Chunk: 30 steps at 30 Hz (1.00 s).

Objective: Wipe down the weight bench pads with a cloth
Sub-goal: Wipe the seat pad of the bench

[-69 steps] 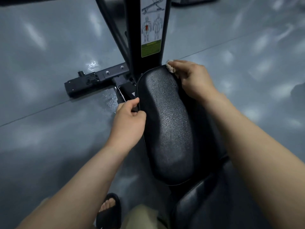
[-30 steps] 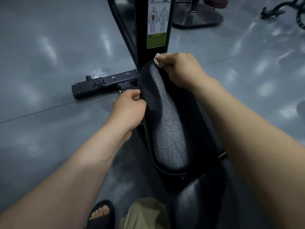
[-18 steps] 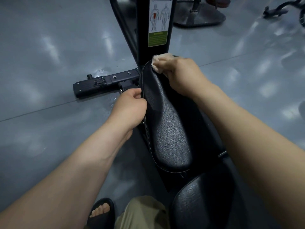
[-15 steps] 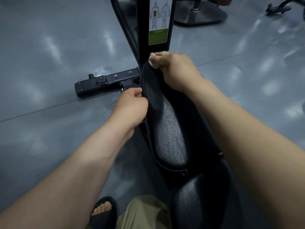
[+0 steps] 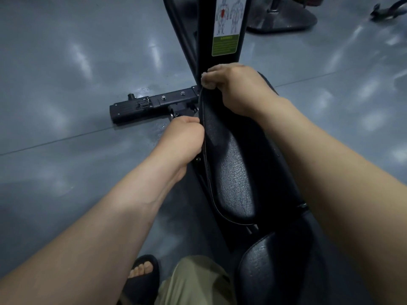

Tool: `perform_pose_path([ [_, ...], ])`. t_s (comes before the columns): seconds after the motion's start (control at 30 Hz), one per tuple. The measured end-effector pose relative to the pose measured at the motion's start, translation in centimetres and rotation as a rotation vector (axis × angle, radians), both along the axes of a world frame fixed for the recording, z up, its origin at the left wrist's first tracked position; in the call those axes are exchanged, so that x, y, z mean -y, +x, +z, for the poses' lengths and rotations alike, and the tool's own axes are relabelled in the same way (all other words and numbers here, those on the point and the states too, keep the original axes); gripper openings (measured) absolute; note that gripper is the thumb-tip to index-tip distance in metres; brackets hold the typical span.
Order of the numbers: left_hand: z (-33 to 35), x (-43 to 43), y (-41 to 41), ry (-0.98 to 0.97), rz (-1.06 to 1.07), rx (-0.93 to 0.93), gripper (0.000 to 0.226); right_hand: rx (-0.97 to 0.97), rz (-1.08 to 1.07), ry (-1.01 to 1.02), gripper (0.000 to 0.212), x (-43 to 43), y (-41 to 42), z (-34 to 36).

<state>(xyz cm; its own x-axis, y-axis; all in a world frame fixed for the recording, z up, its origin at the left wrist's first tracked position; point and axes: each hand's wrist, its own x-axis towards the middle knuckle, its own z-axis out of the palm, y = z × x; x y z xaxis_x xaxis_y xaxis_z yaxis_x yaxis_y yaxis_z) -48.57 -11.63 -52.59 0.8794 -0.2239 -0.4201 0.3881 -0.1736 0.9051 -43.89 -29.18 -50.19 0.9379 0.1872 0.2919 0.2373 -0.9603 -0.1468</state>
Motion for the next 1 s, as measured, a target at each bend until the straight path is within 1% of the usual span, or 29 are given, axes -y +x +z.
perform_pose_path([
  [0.07,0.2,-0.2,-0.2,0.004,-0.020,-0.006,0.038,0.011,0.068,-0.020,0.020,-0.3,-1.0,-0.1],
  [0.13,0.1,-0.6,-0.2,0.005,-0.045,-0.012,0.042,0.022,0.167,-0.055,0.024,-0.6,-3.1,-0.4],
  [0.2,0.0,-0.9,-0.1,0.018,-0.052,-0.028,0.031,0.039,0.199,-0.080,0.033,-0.6,-5.3,-1.1],
  [0.27,0.0,-1.1,-0.1,0.022,-0.039,-0.042,0.024,0.048,0.209,-0.100,0.036,-0.5,-6.4,-1.2],
  [0.33,0.0,-1.2,-0.1,0.015,-0.027,-0.056,0.022,0.044,0.214,-0.122,0.033,-0.4,-5.2,-0.6],
  [0.43,0.0,-1.2,-0.3,0.044,-0.025,-0.075,0.020,-0.008,0.135,-0.134,0.029,-1.1,-2.3,0.0],
  [0.5,0.1,-1.2,-0.5,0.069,-0.041,-0.087,0.015,-0.005,0.111,-0.155,0.026,-1.5,-1.6,-0.3],
  [0.63,0.1,-1.7,-0.6,0.129,-0.048,-0.084,0.012,0.043,0.138,-0.128,0.024,-1.5,-4.1,-0.8],
  [0.83,0.1,-1.6,-0.4,0.152,-0.006,-0.066,0.029,0.093,0.235,-0.108,0.034,-1.5,-8.4,-1.9],
  [0.93,0.2,-1.2,-0.7,0.114,-0.017,-0.051,0.028,0.040,0.298,-0.100,0.045,-1.4,-10.1,-1.8],
  [1.0,0.2,-1.1,-0.8,0.079,-0.028,-0.054,0.027,-0.001,0.291,-0.134,0.046,-1.2,-10.3,-1.7],
])
